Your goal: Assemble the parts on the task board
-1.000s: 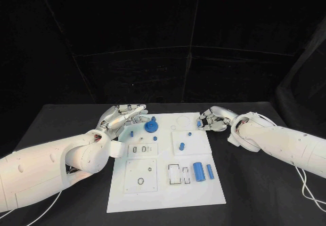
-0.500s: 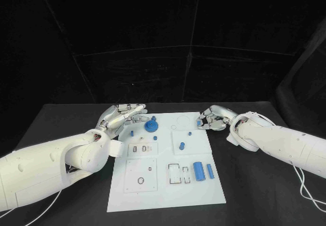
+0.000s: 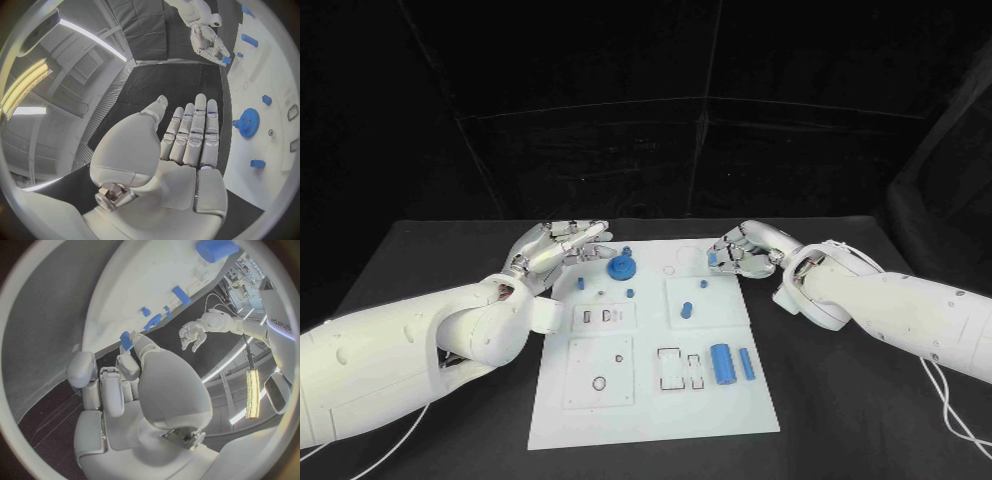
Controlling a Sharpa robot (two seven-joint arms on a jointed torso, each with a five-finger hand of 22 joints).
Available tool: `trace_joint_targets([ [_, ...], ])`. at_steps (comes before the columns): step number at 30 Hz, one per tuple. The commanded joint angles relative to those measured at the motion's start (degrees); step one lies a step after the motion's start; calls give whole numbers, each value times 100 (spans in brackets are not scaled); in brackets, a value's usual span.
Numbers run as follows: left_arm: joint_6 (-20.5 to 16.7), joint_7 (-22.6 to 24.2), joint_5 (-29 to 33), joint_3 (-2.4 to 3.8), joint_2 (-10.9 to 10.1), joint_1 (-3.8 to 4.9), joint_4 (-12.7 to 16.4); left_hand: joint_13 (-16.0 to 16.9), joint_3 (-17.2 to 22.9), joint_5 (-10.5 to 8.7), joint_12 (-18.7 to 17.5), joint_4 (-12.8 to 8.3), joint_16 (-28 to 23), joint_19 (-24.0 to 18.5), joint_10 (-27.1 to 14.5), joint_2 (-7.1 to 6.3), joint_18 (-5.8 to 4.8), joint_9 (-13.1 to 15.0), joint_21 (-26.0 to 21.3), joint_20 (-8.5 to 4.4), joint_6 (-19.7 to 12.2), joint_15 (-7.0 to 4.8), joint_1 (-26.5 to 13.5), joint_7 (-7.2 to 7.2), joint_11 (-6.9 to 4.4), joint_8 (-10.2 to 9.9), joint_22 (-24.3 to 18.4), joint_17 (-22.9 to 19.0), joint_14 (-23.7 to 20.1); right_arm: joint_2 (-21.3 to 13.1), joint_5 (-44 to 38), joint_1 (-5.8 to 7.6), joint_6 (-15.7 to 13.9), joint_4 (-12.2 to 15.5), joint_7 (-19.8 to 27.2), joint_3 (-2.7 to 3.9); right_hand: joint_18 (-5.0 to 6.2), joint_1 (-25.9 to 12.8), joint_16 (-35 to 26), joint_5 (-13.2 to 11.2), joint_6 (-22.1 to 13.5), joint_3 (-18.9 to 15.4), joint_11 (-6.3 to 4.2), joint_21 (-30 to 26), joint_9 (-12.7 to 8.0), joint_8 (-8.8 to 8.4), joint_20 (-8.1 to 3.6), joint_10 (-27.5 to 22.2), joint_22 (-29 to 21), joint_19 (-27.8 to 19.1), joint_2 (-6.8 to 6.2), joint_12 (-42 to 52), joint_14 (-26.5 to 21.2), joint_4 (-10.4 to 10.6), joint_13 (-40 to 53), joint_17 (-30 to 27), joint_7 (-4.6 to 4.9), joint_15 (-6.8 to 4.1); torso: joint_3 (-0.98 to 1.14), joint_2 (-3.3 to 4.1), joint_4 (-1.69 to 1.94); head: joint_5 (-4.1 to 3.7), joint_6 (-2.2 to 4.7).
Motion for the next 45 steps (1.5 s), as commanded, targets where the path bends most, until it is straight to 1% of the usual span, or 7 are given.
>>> trace_joint_targets([
  [1,41,22,1,5,-4,8,41,-9,-3,15,-20,-43,31,-8,-44,45,81,-4,-28,15,27,-10,-3,-5,-2,-40,-8,7,-45,-54,287,43,-363,492,-664,7,-56,-149,-11,144,-13,-7,34,-15,6,-82,-14,10,-31,0,-88,-54,465,103,-22,988,-44,-27,-28,-12,18,3,-8],
  [6,9,23,1,5,-11,11,0,-9,5,15,-21,-62,33,-9,-44,41,81,-4,-30,15,27,-10,5,-6,-2,-43,-11,8,-50,72,-29,150,-365,1085,-1300,9,-45,-208,-29,243,-71,-7,49,-47,-14,-136,-4,-33,-91,-32,-119,-130,458,138,-93,960,-23,-16,-33,-34,13,49,-52],
  [10,1,38,1,6,-9,16,-45,-9,9,16,-21,-68,34,-10,-43,40,81,-4,-31,15,28,-11,9,-7,-3,-44,-11,9,-51,312,-490,191,-254,1217,-1562,8,-46,-203,-23,246,-80,-4,51,-46,-17,-144,-3,-35,-87,-29,-125,-133,460,134,-94,971,-22,-15,-46,-53,26,85,-77],
  [17,-5,95,1,8,-40,28,-74,-8,20,15,-21,-98,39,-10,-39,31,82,-4,-34,15,31,-12,24,-12,-5,-47,-15,12,-55,809,-1245,201,-201,1145,-1944,-2,-53,-182,-16,280,-42,25,45,-30,-12,-135,0,9,-48,-5,-119,-74,464,120,-36,984,-32,-16,-73,-75,49,129,-112],
  [24,-25,129,1,11,-57,48,-102,-8,25,15,-21,-108,40,-10,-39,29,83,-4,-35,15,32,-13,29,-12,-6,-48,-16,13,-56,1214,-1725,158,-73,1021,-2201,-251,-53,-166,-21,302,-28,43,40,-25,-11,-138,-1,29,-40,3,-136,-53,463,100,-15,976,-35,-20,-64,-69,46,179,-135],
  [28,-31,142,1,12,-55,56,-128,-8,25,15,-21,-108,40,-10,-39,29,83,-4,-35,15,32,-13,29,-12,-6,-48,-16,13,-56,1409,-1927,92,-43,960,-2275,-332,-51,-157,-22,288,-30,50,40,-29,-13,-145,-2,30,-48,0,-150,-54,463,88,-16,974,-34,-21,-55,-74,40,218,-150],
  [45,-7,122,1,12,6,63,-219,-8,33,15,-22,-119,42,-10,-38,31,83,-3,-36,15,35,-13,34,-10,-6,-50,-17,14,-59,1830,-2221,-10,112,737,-2374,-383,-51,-148,-16,255,-25,70,41,-29,-15,-153,-3,36,-49,3,-160,-48,466,73,-8,985,-33,-21,-48,-67,26,356,-234],
])
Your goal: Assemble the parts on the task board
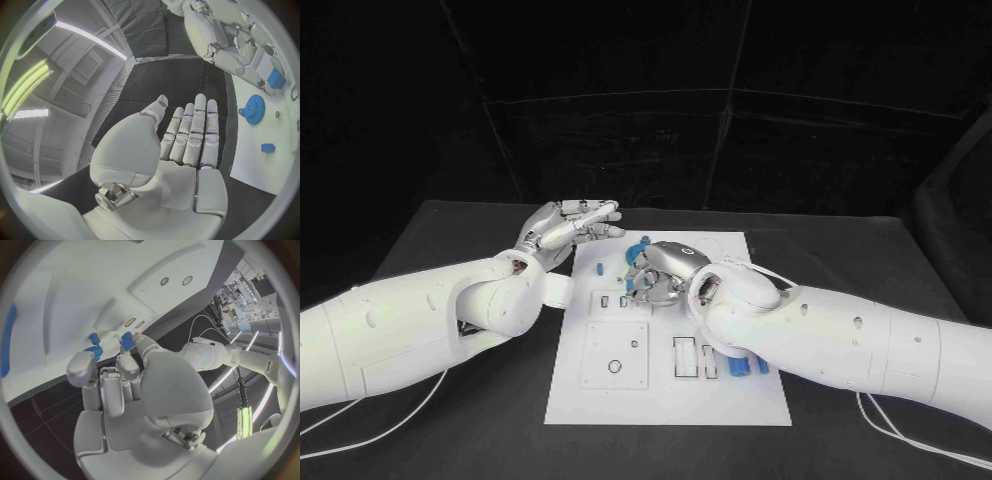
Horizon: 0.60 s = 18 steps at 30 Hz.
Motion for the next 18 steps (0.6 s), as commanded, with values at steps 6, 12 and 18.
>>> trace_joint_targets([
  [6,38,73,1,6,22,11,3,-9,1,15,-22,-24,19,-10,-38,31,83,-3,-36,15,35,8,34,-10,-6,-27,-8,10,-38,46,-225,-14,334,-22,-100,-51,-52,31,-19,-44,36,49,1,-5,5,26,-3,33,-6,2,-58,12,465,-9,0,980,4,-21,-4,-2,-1,19,-31],
  [12,43,70,1,6,32,11,6,-9,1,15,-22,-24,19,-10,-38,31,83,-3,-36,15,35,8,34,-10,-6,-27,-8,10,-38,62,-235,-18,474,-36,-147,-88,-51,17,-20,-62,36,47,4,-8,3,20,-2,29,-12,-1,-75,5,465,-8,-5,979,7,-19,-2,-2,1,28,-36],
  [18,46,68,1,6,36,11,-1,-9,1,15,-22,-24,19,-10,-38,31,83,-3,-36,15,35,8,34,-10,-6,-27,-8,10,-38,72,-241,-26,548,-47,-174,-97,-51,10,-22,-74,36,46,6,-10,2,17,-2,23,-15,-2,-83,-3,465,-7,-13,976,8,-18,-2,0,-2,38,-42],
])
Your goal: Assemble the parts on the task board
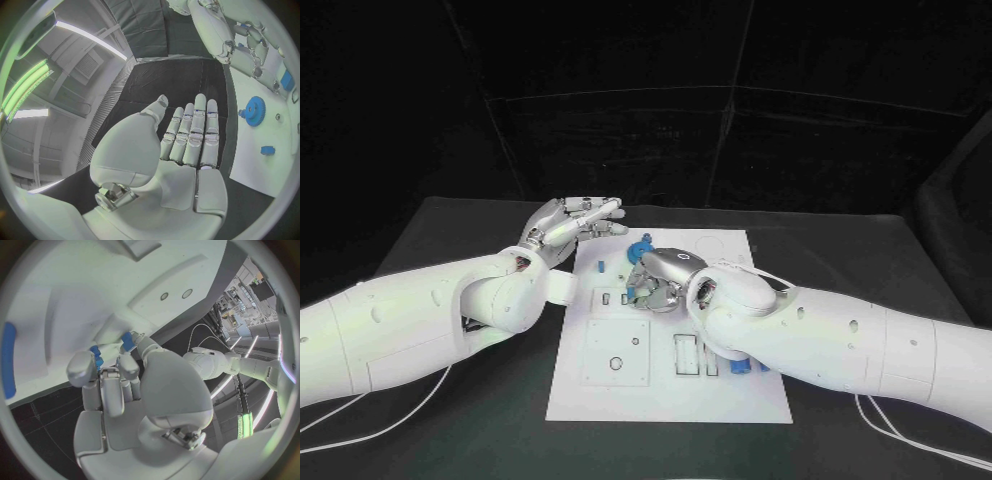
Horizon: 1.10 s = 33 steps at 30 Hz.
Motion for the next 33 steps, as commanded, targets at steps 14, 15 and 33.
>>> trace_joint_targets([
  [14,52,59,1,6,15,10,-7,-9,1,15,-22,-24,20,-10,-38,31,82,-3,-36,15,35,8,34,-10,-6,-27,-8,5,-38,-39,-140,-16,446,20,-230,-20,-47,-47,-30,-72,17,24,12,-22,1,14,2,2,-30,-14,-105,-34,461,13,-40,963,7,-13,2,0,3,13,-6],
  [15,53,58,1,6,16,10,-8,-9,1,15,-22,-24,20,-10,-38,31,82,-3,-36,15,35,8,34,-10,-6,-27,-8,5,-38,-42,-154,-17,456,23,-243,-20,-46,-49,-31,-73,15,23,12,-23,0,12,2,-2,-32,-15,-112,-39,461,12,-45,963,8,-13,2,-1,3,12,-6],
  [33,71,46,1,6,26,9,-34,-9,1,15,-22,-24,20,-10,-38,31,82,-3,-36,15,35,8,34,-10,-6,-27,-8,5,-38,-72,-228,-36,446,103,-425,-21,-32,-179,-58,-102,-61,-20,40,-74,-29,-65,20,-85,-118,-64,-238,-164,451,62,-161,922,40,9,-2,-4,3,-11,-4],
])
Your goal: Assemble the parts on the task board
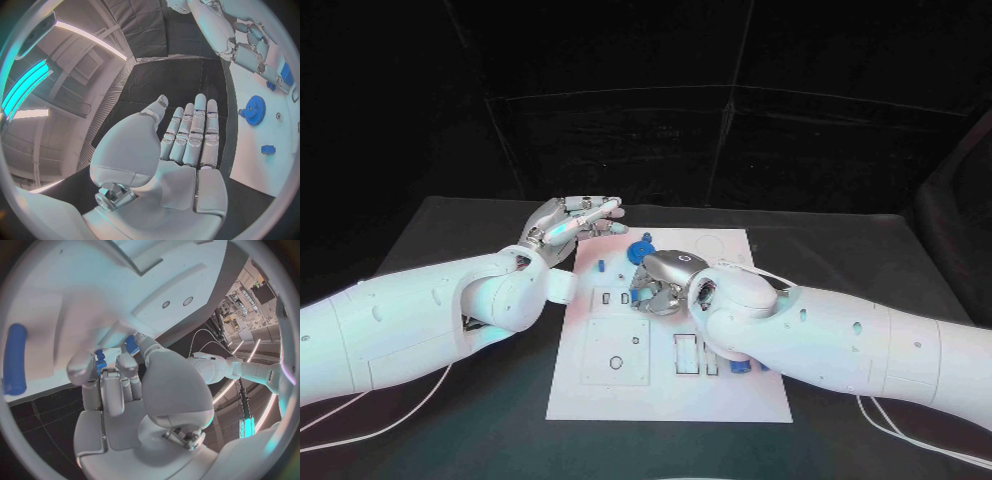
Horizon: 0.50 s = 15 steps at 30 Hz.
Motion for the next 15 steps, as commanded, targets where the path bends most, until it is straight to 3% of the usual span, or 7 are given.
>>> trace_joint_targets([
  [1,66,49,0,7,9,9,1,-9,1,15,-22,-24,20,-10,-38,31,82,-3,-36,15,35,7,34,-10,-6,-27,-9,7,-39,-10,-37,-31,187,-8,-166,-29,-31,-29,-31,-26,-32,-3,1,-30,-10,-35,0,-45,-15,-45,-40,-47,450,45,-14,920,17,10,-3,-1,0,-10,8],
  [15,77,39,0,6,18,9,-6,-9,1,15,-22,-24,20,-10,-38,31,82,-3,-36,15,35,7,34,-10,-6,-27,-9,7,-39,11,-38,-32,132,-27,-185,-29,-11,-163,-70,-77,-190,-64,37,-99,-47,-141,29,-135,-132,-106,-124,-180,435,132,-142,862,54,41,-3,0,0,-24,19],
])
